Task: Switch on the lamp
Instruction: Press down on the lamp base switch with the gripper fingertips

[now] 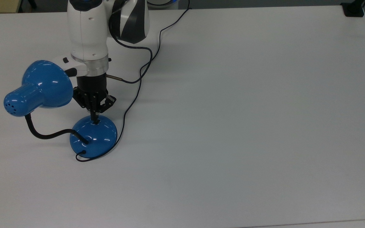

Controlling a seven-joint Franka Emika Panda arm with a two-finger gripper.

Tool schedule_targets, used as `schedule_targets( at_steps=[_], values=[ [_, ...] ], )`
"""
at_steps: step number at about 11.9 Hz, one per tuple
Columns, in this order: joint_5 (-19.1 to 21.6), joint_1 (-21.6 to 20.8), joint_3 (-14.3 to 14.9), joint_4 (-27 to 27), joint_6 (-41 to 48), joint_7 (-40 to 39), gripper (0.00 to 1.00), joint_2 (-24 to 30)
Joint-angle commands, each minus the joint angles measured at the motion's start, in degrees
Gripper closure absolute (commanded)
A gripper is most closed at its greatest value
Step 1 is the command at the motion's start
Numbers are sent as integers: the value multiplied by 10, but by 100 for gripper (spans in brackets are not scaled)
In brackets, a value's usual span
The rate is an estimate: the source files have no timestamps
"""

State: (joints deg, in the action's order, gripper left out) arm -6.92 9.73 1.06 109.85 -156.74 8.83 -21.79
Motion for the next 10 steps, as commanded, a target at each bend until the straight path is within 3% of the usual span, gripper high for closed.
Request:
schedule_targets(
  at_steps=[1, 10],
  values=[
    [-15, 0, 0, -10, -25, 18, 100, -17],
    [-17, 3, 1, -15, -32, 18, 100, -32]
  ],
)
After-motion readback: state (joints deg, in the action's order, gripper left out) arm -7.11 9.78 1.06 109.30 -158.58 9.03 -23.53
